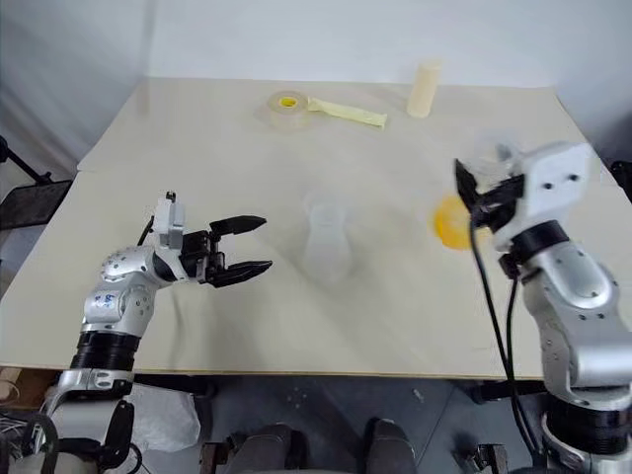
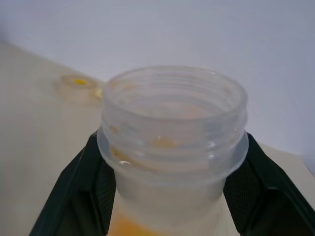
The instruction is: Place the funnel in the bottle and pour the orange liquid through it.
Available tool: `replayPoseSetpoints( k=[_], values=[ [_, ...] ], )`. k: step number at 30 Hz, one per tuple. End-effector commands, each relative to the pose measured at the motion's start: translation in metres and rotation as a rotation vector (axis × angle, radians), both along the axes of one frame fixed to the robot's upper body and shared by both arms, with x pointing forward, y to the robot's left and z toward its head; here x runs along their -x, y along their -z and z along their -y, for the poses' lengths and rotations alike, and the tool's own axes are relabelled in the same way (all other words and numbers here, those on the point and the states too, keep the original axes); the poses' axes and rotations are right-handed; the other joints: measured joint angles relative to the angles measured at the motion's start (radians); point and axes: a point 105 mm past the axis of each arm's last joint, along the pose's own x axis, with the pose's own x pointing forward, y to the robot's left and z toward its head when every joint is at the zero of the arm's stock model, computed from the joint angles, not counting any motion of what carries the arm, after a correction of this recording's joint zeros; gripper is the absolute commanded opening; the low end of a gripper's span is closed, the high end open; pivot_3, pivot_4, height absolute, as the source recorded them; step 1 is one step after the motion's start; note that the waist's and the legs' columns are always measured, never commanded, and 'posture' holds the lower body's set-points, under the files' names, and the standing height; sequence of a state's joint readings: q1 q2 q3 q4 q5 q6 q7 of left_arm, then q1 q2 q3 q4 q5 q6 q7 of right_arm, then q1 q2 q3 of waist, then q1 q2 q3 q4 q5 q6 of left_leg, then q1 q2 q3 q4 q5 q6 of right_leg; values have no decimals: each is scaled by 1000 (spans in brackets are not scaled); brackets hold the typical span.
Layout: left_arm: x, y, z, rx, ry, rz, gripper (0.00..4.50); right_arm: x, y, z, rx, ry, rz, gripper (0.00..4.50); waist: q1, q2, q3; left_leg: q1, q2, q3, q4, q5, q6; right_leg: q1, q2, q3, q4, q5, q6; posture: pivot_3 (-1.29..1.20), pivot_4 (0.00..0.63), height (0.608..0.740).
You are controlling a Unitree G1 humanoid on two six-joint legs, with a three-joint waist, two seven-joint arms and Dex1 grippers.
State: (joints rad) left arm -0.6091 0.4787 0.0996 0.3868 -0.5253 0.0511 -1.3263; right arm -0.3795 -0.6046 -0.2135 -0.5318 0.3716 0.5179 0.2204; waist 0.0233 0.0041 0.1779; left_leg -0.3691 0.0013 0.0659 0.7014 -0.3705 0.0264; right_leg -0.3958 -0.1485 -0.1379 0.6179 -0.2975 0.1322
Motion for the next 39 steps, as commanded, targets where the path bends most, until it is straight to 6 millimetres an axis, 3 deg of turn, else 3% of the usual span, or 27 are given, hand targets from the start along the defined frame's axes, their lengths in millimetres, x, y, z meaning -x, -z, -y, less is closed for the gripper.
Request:
replayPoseSetpoints(
  k=[1,5,13,20,39],
  values=[
    [-1,-5,-2,-23,59,52,4500,8,-23,-30,90,-31,120,2463,-2,0,0,0,0,1,0,0,0,0,0,-1,0,0,0,0,150,740],
    [-5,-8,-2,-23,94,77,4500,3,-25,-47,251,-35,189,2463,-2,0,0,-1,0,2,0,0,0,0,0,-2,0,0,0,0,150,740],
    [-7,-17,6,-1,173,81,4500,-2,-9,-86,666,-87,312,2463,-13,-1,0,-2,0,2,0,0,0,-1,0,-3,0,0,0,0,150,740],
    [-4,-19,9,25,186,84,4500,-11,-10,-107,820,-55,376,2463,-32,-1,0,-2,1,0,-1,0,0,-1,-1,-5,0,0,0,0,150,740],
    [3,-13,11,49,178,64,4500,-28,-16,-111,1083,77,553,2463,-31,-1,0,-2,1,-1,-1,0,0,-1,-1,-6,1,0,0,0,150,740]
  ],
)
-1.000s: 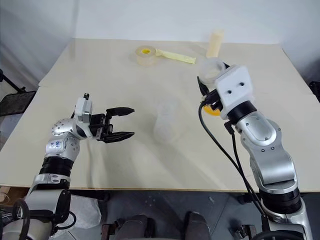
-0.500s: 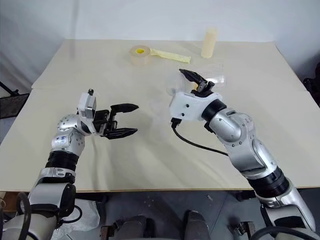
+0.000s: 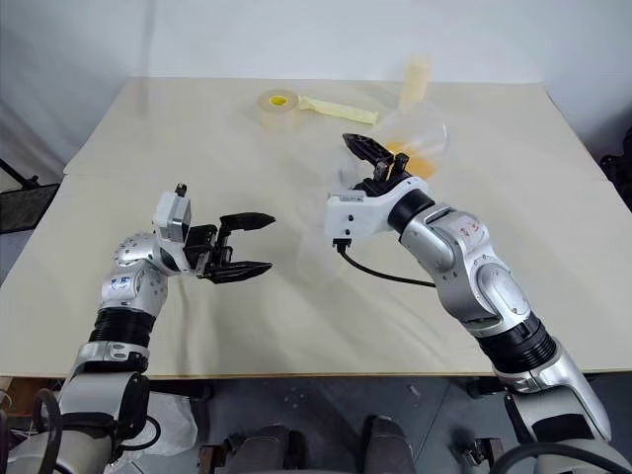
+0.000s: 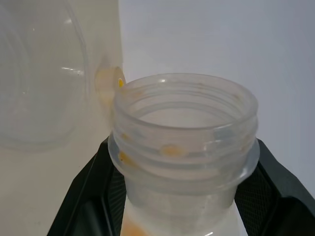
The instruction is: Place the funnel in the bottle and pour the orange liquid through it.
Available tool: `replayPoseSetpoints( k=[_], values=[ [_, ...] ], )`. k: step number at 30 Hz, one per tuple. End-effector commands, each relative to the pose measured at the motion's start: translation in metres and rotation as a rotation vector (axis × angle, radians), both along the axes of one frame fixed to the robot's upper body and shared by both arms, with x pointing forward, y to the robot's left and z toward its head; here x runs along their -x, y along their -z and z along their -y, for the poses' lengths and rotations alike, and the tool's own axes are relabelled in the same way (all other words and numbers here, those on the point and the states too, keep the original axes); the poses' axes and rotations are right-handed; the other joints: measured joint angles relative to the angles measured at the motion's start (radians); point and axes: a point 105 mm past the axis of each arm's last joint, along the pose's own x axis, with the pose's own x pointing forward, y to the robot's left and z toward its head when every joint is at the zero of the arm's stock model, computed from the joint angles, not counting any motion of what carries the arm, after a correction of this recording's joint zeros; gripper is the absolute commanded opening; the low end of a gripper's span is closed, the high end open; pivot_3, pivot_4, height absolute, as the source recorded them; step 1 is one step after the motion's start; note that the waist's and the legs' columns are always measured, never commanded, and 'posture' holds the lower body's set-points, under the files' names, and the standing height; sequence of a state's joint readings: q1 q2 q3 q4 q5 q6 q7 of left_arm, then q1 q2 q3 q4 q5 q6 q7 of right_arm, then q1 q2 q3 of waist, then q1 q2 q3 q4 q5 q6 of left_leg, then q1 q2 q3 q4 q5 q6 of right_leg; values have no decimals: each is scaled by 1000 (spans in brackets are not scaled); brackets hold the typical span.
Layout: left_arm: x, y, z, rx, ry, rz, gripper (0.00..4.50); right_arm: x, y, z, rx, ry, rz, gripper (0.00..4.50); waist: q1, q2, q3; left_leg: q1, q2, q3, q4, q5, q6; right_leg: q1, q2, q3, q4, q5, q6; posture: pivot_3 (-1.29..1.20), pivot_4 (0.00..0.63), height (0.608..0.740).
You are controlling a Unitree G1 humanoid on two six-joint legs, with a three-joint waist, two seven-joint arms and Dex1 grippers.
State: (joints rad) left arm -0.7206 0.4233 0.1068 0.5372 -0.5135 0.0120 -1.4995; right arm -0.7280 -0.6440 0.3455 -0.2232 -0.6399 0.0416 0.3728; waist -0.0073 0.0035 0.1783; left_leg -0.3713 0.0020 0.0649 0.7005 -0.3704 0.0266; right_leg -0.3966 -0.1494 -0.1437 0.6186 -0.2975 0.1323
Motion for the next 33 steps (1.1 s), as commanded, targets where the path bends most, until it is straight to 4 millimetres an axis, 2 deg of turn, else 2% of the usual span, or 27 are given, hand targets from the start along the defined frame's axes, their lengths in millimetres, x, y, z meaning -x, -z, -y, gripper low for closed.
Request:
replayPoseSetpoints(
  k=[1,33],
  values=[
    [4,-8,-1,33,11,39,4500,5,-22,1,19,-6,120,2463,0,0,0,0,0,0,0,0,0,0,0,0,0,0,0,0,150,740],
    [-2,-13,1,41,-25,50,4500,0,-30,6,222,-9,275,2463,-1,0,0,0,0,0,0,0,0,0,0,0,0,0,0,0,150,740]
  ],
)
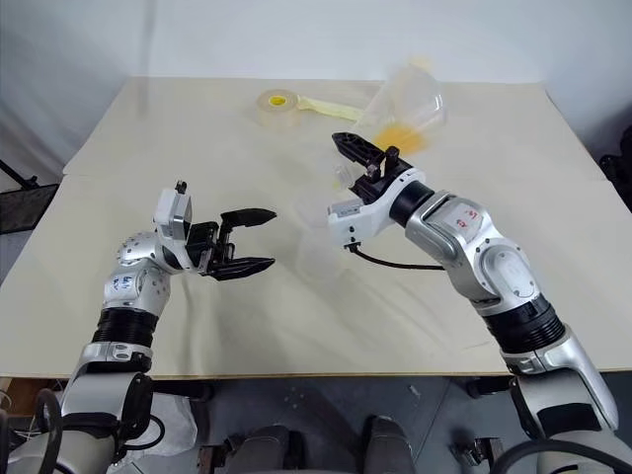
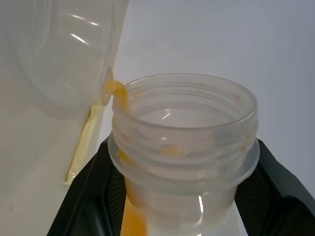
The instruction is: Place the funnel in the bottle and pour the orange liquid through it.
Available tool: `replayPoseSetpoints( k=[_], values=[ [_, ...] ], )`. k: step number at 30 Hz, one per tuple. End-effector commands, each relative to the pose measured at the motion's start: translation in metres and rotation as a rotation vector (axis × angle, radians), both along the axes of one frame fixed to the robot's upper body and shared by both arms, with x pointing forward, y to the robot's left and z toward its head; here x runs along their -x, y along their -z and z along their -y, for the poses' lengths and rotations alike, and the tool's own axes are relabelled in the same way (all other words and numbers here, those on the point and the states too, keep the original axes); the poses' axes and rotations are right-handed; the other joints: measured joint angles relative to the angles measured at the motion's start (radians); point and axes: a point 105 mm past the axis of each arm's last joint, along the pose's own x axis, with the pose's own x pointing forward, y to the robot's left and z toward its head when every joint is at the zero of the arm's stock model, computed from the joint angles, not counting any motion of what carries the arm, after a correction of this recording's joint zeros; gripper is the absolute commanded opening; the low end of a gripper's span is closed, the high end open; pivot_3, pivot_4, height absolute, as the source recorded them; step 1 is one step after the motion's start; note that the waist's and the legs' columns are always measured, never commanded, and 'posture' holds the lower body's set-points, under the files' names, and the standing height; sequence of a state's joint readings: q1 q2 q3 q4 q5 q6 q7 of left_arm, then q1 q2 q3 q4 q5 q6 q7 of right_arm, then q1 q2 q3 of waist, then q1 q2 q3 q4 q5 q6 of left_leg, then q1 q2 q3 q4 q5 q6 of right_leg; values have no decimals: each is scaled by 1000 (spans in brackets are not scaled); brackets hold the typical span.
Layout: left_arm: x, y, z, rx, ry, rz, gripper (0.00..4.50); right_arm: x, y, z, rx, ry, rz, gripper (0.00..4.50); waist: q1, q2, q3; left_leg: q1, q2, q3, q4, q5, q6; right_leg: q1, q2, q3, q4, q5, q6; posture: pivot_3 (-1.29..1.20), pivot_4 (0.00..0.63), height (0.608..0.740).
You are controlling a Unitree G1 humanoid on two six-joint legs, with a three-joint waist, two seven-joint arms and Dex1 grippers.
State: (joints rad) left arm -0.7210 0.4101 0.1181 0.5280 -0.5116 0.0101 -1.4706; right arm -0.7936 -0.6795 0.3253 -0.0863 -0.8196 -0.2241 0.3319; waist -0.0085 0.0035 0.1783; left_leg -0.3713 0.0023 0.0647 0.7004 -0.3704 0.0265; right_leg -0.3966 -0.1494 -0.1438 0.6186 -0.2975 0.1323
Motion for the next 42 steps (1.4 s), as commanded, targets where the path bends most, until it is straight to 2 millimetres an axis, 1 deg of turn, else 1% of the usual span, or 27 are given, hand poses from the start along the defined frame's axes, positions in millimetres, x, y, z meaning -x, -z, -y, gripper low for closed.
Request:
replayPoseSetpoints(
  k=[1,23,42],
  values=[
    [0,-10,0,20,-1,43,4500,6,-27,6,-14,-1,113,2463,0,0,0,0,0,0,0,0,0,0,0,0,0,0,0,0,150,740],
    [-2,-12,1,18,-3,44,4500,6,-29,5,35,-19,158,2463,0,0,0,0,0,0,0,0,0,0,0,0,0,0,0,0,150,740],
    [-3,-12,1,15,1,42,4500,7,-28,1,81,-41,198,2463,-14,0,0,0,0,0,-1,0,0,0,0,0,0,0,0,0,150,740]
  ],
)
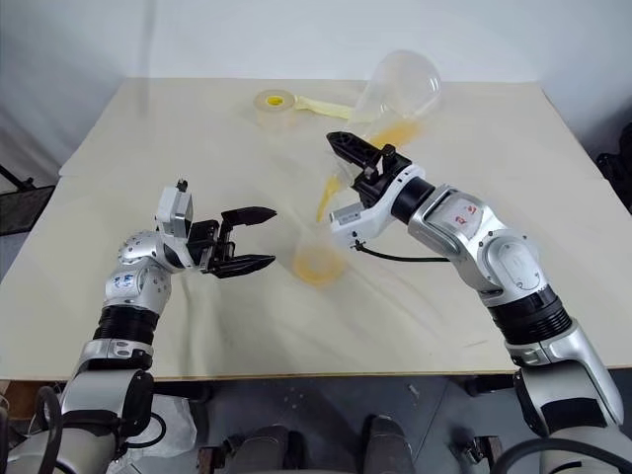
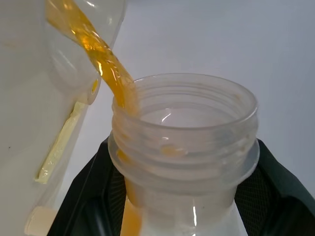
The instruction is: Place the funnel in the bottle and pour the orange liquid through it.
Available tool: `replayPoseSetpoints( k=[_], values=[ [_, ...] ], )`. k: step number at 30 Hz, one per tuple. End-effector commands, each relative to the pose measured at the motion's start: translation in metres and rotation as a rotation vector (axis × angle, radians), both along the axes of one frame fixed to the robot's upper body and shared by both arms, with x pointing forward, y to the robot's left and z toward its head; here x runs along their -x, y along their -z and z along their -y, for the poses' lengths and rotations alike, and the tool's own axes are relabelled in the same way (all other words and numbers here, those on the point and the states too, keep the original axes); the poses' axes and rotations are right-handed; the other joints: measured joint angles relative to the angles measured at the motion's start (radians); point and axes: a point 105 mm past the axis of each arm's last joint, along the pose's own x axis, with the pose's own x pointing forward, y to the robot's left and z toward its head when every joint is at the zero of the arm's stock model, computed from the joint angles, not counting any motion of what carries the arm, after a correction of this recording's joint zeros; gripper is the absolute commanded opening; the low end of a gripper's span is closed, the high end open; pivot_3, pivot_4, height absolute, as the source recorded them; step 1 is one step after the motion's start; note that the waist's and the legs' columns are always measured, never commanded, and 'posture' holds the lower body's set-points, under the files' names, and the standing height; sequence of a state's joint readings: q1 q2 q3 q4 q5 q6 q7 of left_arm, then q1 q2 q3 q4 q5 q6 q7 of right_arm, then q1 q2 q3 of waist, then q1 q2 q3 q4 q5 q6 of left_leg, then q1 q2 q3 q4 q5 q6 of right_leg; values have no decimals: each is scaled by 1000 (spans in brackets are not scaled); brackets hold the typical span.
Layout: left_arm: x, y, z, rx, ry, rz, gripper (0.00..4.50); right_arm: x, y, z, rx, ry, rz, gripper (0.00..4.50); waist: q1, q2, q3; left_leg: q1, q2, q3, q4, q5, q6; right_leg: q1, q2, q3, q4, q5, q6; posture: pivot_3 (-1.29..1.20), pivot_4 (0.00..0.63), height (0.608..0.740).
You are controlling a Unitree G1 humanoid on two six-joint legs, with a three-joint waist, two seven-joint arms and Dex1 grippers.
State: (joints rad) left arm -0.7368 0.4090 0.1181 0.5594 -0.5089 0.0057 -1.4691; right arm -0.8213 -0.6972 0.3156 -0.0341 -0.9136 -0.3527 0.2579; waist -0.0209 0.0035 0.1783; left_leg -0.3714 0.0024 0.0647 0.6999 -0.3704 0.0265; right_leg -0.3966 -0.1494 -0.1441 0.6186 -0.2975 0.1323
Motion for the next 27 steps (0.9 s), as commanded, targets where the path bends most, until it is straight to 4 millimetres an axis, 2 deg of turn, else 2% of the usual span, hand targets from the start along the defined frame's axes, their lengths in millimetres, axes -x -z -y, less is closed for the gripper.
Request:
replayPoseSetpoints(
  k=[1,27],
  values=[
    [0,-12,1,10,8,53,4500,7,-26,3,-16,-9,96,2463,-4,0,0,0,0,0,0,0,0,0,0,0,0,0,0,0,150,740],
    [-1,-14,3,13,6,54,4500,9,-23,-4,29,-53,135,2463,-7,0,0,0,0,-1,0,0,0,0,0,0,0,0,0,0,150,740]
  ],
)
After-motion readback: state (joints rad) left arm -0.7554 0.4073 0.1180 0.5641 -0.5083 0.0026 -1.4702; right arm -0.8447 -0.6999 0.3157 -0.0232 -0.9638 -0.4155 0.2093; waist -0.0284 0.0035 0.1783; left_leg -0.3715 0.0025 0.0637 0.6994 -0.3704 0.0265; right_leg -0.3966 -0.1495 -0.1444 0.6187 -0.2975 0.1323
